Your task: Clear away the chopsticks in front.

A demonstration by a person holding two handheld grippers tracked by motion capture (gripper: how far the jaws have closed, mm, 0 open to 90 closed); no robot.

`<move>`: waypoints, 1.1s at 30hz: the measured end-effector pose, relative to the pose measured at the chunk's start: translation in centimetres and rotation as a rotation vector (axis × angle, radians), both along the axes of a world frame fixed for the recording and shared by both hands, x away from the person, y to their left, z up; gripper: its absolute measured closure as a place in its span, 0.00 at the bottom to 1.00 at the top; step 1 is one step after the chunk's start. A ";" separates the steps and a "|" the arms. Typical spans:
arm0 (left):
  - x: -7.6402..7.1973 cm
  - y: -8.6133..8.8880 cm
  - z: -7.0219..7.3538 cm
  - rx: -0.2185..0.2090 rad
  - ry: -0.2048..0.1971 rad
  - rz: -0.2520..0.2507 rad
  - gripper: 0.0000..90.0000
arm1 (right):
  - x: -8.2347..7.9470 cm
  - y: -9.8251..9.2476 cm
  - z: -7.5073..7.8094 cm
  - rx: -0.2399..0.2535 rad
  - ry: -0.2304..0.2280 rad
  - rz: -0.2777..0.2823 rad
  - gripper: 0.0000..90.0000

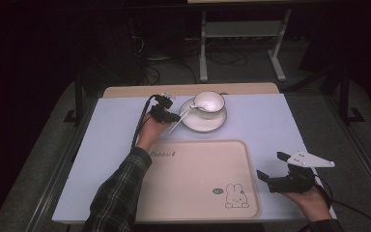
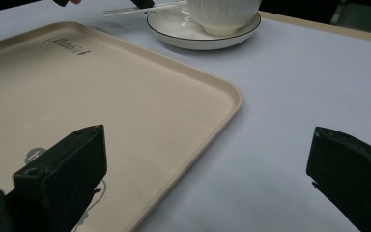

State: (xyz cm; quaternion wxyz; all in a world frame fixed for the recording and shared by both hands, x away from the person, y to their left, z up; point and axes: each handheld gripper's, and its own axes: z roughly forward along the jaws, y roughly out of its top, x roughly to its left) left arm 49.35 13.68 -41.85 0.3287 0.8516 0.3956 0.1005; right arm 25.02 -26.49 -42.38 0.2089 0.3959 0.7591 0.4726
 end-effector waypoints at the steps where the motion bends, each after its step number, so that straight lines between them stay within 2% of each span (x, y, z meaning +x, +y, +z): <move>1: 0.0 -0.1 -0.1 0.004 0.001 0.000 0.90 | 0.0 0.0 0.0 0.000 0.000 0.000 0.00; 14: 0.1 0.0 -0.2 0.011 0.002 0.035 0.95 | 0.0 0.0 0.0 0.000 0.001 -0.001 0.00; 17: 0.0 0.0 -0.1 0.009 -0.014 0.039 0.95 | 0.0 0.0 0.0 0.001 0.001 -0.001 0.00; 22: -0.2 0.1 0.3 0.006 -0.017 0.041 0.95 | 0.0 -0.1 0.0 0.003 0.001 -0.003 0.00; 33: -1.9 2.3 1.6 -0.019 -0.038 0.041 0.95 | 0.0 -0.1 0.0 0.005 -0.002 -0.004 0.00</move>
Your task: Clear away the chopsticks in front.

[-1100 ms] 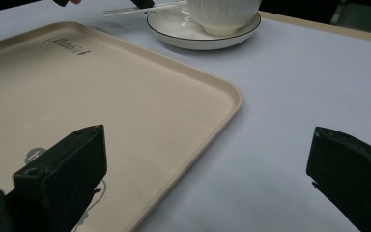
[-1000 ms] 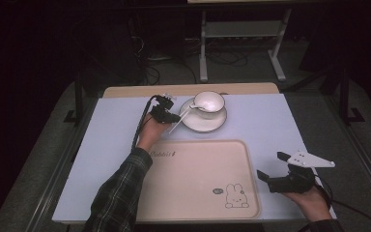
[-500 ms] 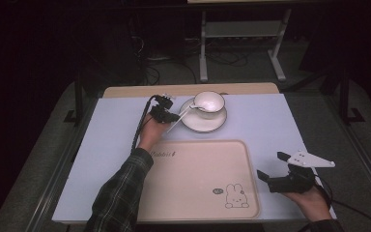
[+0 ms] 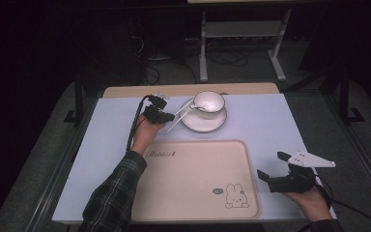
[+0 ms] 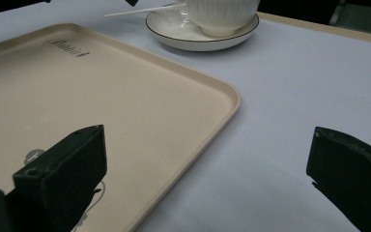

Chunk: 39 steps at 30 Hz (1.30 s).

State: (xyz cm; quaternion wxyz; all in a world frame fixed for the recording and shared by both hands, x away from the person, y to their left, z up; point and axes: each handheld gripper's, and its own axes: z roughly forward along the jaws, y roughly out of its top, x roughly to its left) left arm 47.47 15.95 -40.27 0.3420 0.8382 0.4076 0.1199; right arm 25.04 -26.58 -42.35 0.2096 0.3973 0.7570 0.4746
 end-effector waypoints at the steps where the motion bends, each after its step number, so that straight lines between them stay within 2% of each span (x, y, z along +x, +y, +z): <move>1: -0.2 0.2 0.1 -0.002 -0.003 0.002 0.95 | 0.0 0.0 0.0 0.000 0.001 0.001 0.00; 7: -1.6 2.0 0.9 -0.010 -0.010 0.015 0.95 | 0.0 0.0 0.0 -0.004 0.000 0.001 0.00; 13: -3.5 4.0 1.2 -0.034 -0.007 0.023 0.95 | -0.1 0.1 0.0 -0.003 -0.004 0.002 0.00; 22: -7.4 7.0 1.0 -0.077 -0.006 0.038 0.95 | -0.1 0.2 0.1 -0.004 -0.007 0.004 0.00; 28: -10.1 8.7 1.1 -0.078 -0.015 0.035 0.95 | -0.1 0.3 0.1 -0.006 -0.010 0.004 0.00; 34: -13.0 9.8 1.6 -0.118 -0.016 0.028 0.95 | -0.1 0.3 0.1 -0.007 -0.010 0.003 0.00; 39: -15.1 9.5 1.3 -0.130 -0.006 -0.006 0.95 | 0.0 0.4 0.0 -0.014 -0.010 0.007 0.00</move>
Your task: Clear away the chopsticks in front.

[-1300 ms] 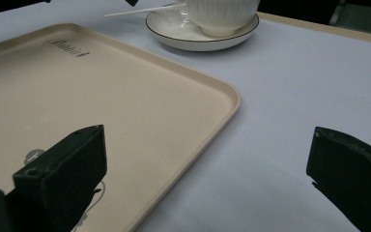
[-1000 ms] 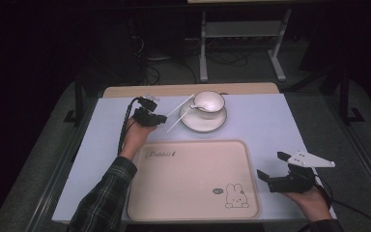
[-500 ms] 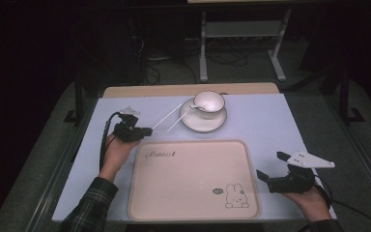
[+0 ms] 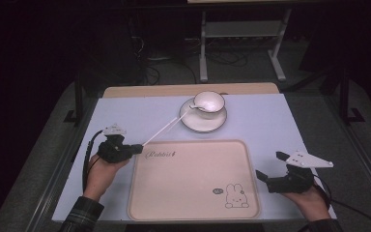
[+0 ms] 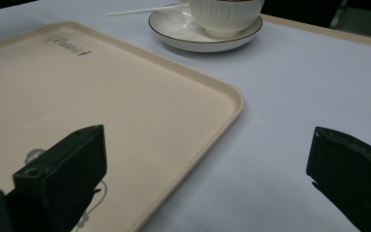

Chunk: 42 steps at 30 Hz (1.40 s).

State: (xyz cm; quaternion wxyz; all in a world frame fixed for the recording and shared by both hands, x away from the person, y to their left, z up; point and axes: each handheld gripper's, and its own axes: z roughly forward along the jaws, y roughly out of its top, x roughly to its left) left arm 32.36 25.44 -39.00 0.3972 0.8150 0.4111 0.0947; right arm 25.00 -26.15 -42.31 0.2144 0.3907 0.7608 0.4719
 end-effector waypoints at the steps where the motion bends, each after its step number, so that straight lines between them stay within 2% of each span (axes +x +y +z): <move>1: -0.4 -0.2 -0.1 0.004 0.002 -0.008 0.95 | 0.0 0.0 0.0 0.000 -0.001 0.000 0.00; 5: -1.5 -0.8 -0.5 0.005 0.014 -0.033 0.95 | 0.0 0.0 0.0 -0.002 0.001 0.001 0.00; 9: -2.5 -1.4 -1.5 0.016 0.044 -0.048 0.95 | 0.0 0.0 0.0 -0.004 -0.001 0.002 0.00; 13: -2.9 -2.0 -2.0 0.031 0.061 -0.072 0.95 | 0.0 0.1 0.0 -0.005 0.000 0.004 0.00; 20: -2.8 -2.7 -3.0 0.053 0.077 -0.087 0.95 | 0.0 0.1 0.0 -0.007 -0.002 0.005 0.00; 23: -2.7 -3.2 -3.5 0.081 0.083 -0.102 0.95 | 0.0 0.1 0.1 -0.007 -0.003 0.005 0.00; 27: -2.6 -3.9 -4.4 0.148 0.095 -0.122 0.94 | 0.0 0.1 0.1 -0.008 -0.004 0.006 0.00; 40: -2.6 -3.9 -4.5 0.143 0.093 -0.126 0.91 | 0.0 0.2 0.1 -0.009 -0.005 0.008 0.00; 42: -2.6 -3.9 -4.4 0.154 0.090 -0.122 0.86 | 0.0 0.2 0.1 -0.009 -0.004 0.008 0.00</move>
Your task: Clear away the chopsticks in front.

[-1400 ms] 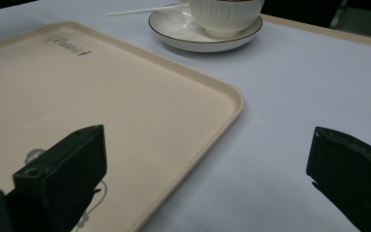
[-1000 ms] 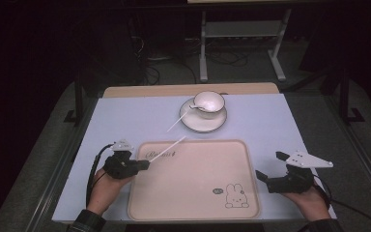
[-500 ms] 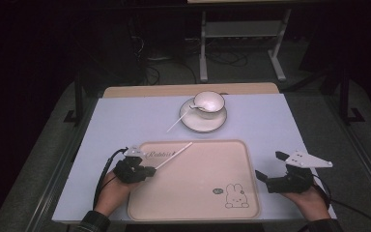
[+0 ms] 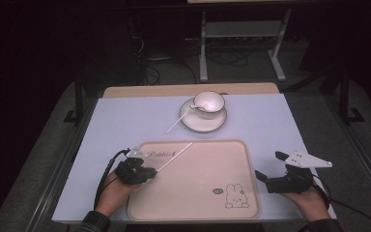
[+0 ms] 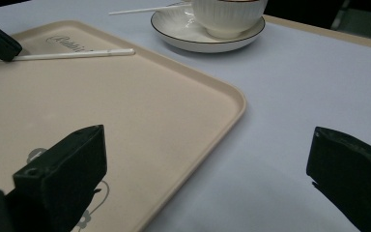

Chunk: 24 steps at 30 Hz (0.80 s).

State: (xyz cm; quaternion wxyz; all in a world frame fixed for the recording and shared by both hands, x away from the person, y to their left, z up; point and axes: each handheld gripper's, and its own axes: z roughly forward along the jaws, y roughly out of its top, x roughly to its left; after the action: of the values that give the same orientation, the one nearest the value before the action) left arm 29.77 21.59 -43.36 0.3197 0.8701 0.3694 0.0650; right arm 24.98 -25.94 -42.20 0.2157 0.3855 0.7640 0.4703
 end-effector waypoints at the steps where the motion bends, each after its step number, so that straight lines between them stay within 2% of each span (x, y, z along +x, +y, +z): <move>1: 0.1 0.1 0.1 -0.007 -0.003 0.002 0.82 | 0.0 0.0 0.0 0.001 0.000 -0.001 0.00; 3: 0.3 0.2 0.8 -0.060 -0.012 0.010 0.73 | 0.0 0.0 0.0 0.002 0.001 -0.001 0.00; 4: 0.5 0.2 1.0 -0.066 -0.014 0.008 0.67 | 0.0 0.0 0.0 0.003 0.001 -0.001 0.00; 7: 1.2 -0.1 1.6 -0.071 -0.025 -0.011 0.53 | 0.1 0.1 -0.1 -0.001 0.004 0.000 0.00; 12: 2.9 -0.7 1.9 -0.067 -0.037 0.007 0.22 | 0.0 0.2 -0.1 -0.001 0.008 0.002 0.00; 15: 4.2 -1.2 2.3 -0.067 -0.039 -0.004 0.16 | 0.1 0.2 -0.1 -0.002 0.008 0.003 0.00; 24: 8.9 -4.0 4.2 -0.092 -0.088 -0.032 0.16 | 0.1 0.0 -0.1 0.004 0.009 0.004 0.00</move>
State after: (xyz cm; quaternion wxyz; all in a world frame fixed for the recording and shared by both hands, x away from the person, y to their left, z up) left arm 38.70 17.59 -39.14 0.3764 0.8565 0.3437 0.0811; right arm 25.07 -25.89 -42.33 0.2106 0.3867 0.7646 0.4706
